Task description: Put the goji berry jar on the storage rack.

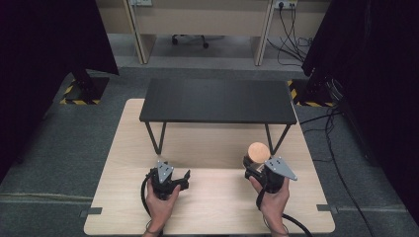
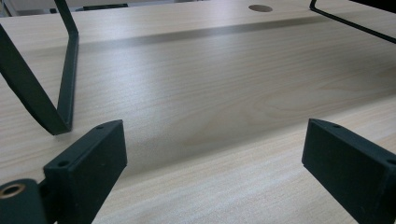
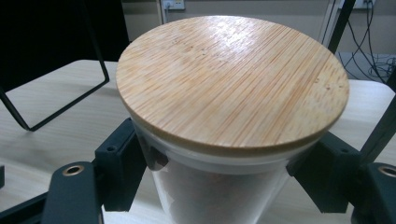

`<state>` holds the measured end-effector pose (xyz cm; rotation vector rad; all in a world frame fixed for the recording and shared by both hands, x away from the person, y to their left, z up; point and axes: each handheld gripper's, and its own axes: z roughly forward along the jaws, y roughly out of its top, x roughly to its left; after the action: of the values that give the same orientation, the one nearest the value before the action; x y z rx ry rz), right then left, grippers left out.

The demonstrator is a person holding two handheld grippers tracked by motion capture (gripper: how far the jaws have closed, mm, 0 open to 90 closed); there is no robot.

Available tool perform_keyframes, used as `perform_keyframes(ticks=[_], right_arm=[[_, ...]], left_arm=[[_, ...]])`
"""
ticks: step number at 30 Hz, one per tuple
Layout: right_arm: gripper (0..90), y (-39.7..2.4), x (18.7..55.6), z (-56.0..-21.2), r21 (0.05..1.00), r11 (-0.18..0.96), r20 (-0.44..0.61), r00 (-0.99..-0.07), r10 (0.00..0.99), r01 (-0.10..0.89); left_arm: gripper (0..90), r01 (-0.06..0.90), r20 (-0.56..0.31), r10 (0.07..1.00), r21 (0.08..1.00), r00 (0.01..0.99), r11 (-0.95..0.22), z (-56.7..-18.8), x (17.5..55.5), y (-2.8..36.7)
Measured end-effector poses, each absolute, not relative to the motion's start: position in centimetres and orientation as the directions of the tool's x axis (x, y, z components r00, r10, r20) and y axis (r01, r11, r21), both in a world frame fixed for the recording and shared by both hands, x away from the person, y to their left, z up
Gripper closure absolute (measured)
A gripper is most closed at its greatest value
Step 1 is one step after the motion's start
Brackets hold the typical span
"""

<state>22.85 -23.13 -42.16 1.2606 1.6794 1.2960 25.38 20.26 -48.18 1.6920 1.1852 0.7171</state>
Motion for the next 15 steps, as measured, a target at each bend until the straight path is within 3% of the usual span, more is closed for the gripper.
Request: perform_keyframes(ticks=[15], right_arm=[[26.0,-22.2,23.8,-38.5,0.966,0.039,0.04,-0.296,0.954,0.256]], left_arm=[[5.9,0.395,-0.045,0.928,0.912,0.369,-0.113,-48.2,25.4,20.3]])
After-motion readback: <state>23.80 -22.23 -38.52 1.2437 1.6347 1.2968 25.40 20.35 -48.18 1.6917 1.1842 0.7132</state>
